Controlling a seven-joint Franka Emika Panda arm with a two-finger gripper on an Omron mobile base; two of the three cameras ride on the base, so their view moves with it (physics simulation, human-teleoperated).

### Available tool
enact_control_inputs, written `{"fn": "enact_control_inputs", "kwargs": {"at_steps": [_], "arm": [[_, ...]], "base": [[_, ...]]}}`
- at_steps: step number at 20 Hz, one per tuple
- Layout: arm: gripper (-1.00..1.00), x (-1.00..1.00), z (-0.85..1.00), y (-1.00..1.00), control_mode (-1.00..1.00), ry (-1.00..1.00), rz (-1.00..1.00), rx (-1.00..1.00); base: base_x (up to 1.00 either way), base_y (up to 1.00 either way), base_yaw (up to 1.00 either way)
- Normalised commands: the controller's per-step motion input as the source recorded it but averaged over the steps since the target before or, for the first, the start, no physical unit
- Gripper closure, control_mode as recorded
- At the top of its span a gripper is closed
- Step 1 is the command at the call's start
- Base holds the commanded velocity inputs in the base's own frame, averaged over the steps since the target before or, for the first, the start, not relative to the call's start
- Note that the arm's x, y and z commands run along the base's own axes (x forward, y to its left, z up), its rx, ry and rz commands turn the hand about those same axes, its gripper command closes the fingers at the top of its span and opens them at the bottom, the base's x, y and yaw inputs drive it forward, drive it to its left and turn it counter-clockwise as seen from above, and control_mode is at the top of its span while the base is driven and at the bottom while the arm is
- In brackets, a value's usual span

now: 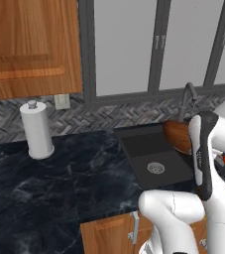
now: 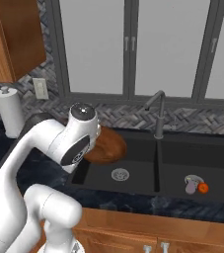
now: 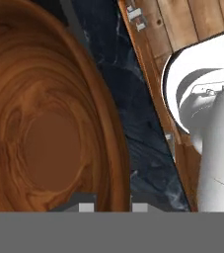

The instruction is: Dump the apple and eggplant from the bowl so the bowl can be washed. Place the bowl in the sink after clearing the leftovers.

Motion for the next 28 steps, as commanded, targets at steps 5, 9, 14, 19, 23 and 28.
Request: {"fn": "enact_control_inputs", "kwargs": {"at_steps": [5,9,14,19,23,28], "arm": [[1.0,0.45,-0.06,0.0,-1.0,0.24,-0.09,0.0],[1.0,0.34,-0.26,0.0,-1.0,0.11,-0.02,-0.01],[1.0,0.37,-0.78,0.0,-1.0,0.07,-0.03,-0.16],[1.0,0.41,-0.46,0.0,-1.0,0.0,-0.01,-0.06],[1.0,0.45,-0.42,0.0,-1.0,0.0,0.0,-0.03],[1.0,0.35,-0.22,0.0,-1.0,0.0,0.0,0.0]], "base": [[0.0,0.0,0.0],[0.0,0.0,0.0],[0.0,0.0,0.0],[0.0,0.0,0.0],[0.0,0.0,0.0],[0.0,0.0,0.0]]}}
